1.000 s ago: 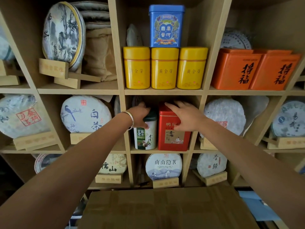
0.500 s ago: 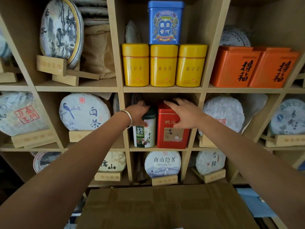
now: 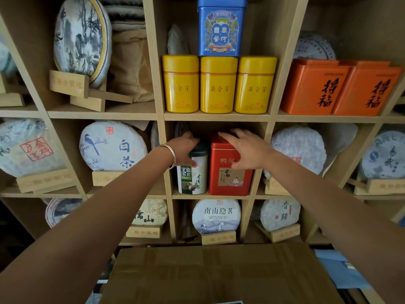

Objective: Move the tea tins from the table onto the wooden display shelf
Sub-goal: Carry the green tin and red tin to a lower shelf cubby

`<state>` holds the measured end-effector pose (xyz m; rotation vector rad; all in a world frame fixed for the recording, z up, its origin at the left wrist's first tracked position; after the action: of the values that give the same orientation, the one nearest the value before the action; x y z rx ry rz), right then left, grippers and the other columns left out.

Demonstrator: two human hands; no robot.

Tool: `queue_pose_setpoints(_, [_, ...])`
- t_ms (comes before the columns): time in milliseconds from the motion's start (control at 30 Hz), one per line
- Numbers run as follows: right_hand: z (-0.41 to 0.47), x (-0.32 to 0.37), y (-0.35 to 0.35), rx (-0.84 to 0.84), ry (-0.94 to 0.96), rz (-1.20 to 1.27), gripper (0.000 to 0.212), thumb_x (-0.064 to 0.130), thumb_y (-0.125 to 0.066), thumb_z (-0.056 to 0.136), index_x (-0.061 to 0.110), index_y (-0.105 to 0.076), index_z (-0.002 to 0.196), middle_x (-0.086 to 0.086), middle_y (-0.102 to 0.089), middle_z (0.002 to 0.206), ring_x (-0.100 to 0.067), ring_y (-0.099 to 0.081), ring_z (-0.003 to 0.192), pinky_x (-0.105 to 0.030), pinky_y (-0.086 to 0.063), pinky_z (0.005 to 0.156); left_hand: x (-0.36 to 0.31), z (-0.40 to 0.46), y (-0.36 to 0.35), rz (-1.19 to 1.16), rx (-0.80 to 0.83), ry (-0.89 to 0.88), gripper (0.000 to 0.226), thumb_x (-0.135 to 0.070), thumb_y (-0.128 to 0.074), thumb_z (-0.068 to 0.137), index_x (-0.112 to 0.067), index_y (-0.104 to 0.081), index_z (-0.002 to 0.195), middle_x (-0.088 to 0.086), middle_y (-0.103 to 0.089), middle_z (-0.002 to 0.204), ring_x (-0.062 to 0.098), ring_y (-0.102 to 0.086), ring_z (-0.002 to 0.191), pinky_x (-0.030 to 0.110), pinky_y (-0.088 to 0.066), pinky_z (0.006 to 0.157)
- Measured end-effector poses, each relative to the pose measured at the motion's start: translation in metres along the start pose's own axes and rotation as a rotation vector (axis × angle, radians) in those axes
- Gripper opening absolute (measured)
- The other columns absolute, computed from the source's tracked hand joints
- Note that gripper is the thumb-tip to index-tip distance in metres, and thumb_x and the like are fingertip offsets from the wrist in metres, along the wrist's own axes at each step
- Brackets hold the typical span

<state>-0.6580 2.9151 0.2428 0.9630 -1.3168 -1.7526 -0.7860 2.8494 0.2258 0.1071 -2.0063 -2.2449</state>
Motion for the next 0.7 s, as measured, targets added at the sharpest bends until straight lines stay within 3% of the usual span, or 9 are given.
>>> queue_pose_setpoints(467, [0.001, 0.0, 0.0, 0.015, 0.012, 0.009, 0.107, 0.047, -0.074, 0.069, 0.031, -0.009, 0.153, -0.015, -0.032, 0.148, -0.036, -0.034, 0.133, -0.045, -0.032, 0.111, 0.002, 0.001, 0.001, -0.031, 0.014, 0.044, 0.09, -0.04, -0.079, 0.071, -0.01, -0.035, 0.143, 0.019, -0.041, 0.134, 0.033, -0.049, 0.118, 0.036, -0.044, 0.099])
queue_pose_setpoints(600, [0.0, -0.001, 0.001, 0.018, 0.005, 0.034, 0.108, 0.044, -0.076, 0.069, 0.021, -0.011, 0.153, -0.014, -0.033, 0.147, -0.034, -0.035, 0.133, -0.043, -0.032, 0.111, -0.001, -0.003, 0.002, -0.043, 0.011, 0.076, 0.094, -0.048, -0.078, 0.07, -0.01, -0.033, 0.143, 0.02, -0.041, 0.135, 0.035, -0.046, 0.121, 0.039, -0.042, 0.101])
queue_pose_setpoints(700, [-0.001, -0.001, 0.006, 0.016, -0.001, 0.101, 0.105, 0.043, -0.077, 0.07, 0.012, -0.019, 0.151, -0.015, -0.036, 0.145, -0.033, -0.037, 0.132, -0.04, -0.032, 0.112, -0.007, -0.007, 0.012, -0.021, -0.044, 0.075, 0.105, -0.053, -0.076, 0.069, -0.013, -0.02, 0.149, 0.021, -0.036, 0.14, 0.037, -0.038, 0.129, 0.044, -0.038, 0.106])
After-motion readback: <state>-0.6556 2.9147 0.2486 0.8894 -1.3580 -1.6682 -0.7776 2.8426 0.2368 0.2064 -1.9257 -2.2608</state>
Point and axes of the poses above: each hand's wrist, its own z-axis towards the middle knuckle, its own y-axis out of the back of the hand, x = y × z, the point moved 10 cm from there along z, towards the middle knuckle
